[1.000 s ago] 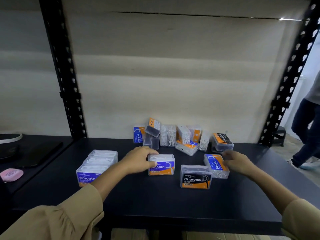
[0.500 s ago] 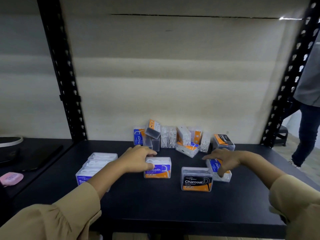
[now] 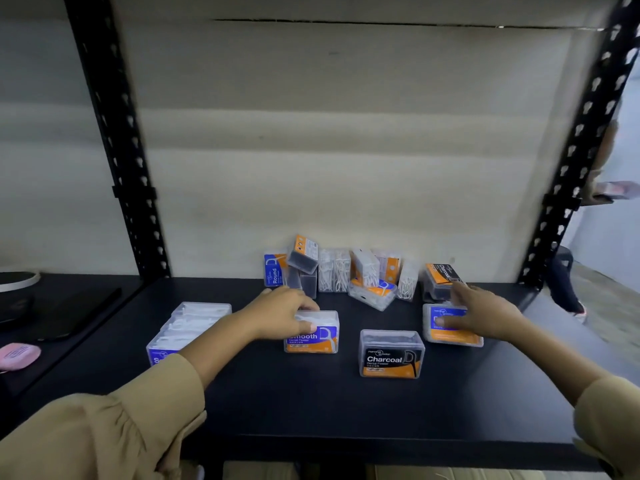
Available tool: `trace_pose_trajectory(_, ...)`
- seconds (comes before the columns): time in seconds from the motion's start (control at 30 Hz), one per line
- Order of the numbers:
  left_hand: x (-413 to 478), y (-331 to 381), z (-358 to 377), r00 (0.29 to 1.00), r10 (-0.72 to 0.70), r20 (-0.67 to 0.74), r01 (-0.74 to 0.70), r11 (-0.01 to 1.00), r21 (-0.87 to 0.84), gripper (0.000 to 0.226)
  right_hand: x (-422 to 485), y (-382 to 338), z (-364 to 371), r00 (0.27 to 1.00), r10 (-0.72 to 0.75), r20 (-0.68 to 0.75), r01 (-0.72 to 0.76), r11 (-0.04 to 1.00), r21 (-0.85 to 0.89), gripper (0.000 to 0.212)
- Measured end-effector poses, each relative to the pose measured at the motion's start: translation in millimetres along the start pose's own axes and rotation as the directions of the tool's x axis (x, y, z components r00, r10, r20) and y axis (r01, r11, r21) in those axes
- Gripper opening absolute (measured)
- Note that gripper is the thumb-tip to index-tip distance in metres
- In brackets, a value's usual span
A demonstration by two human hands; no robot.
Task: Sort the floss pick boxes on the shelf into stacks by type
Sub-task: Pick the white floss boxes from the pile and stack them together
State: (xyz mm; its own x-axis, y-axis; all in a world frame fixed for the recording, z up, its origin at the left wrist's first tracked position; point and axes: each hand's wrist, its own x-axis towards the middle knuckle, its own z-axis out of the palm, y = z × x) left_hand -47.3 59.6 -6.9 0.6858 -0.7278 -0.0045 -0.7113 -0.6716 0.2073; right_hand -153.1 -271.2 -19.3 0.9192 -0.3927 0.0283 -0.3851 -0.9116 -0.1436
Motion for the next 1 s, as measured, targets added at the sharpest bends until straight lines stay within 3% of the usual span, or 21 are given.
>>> trace_pose_trajectory(0.27, 12.2, -0.5, -6.6, 0.999, 0.003, 0.044, -0.006, 0.998, 0.059, 0.034, -6.2, -16.6, -9.1, 0.992, -0.125, -0.024, 0.125, 0.992, 0.027, 0.021)
trace_pose_trajectory(0.5, 24.6, -25.4, -18.4, 0.995, -0.064, 0.075, 0.052, 0.986, 0.158, 0.033, 7.7, -75.4, -12.1, 0.966, -0.249, 0.074, 0.245, 0.968, 0.050, 0.048)
trace_pose_trajectory(1.0, 19.7, -91.9, -47.6, 0.975, -0.181, 0.129, 0.152, 0.966, 0.209, 0.038, 7.1, -175.9, -1.4, 0.810, -0.555, 0.190, 0.540, 0.832, 0.126, 0.038)
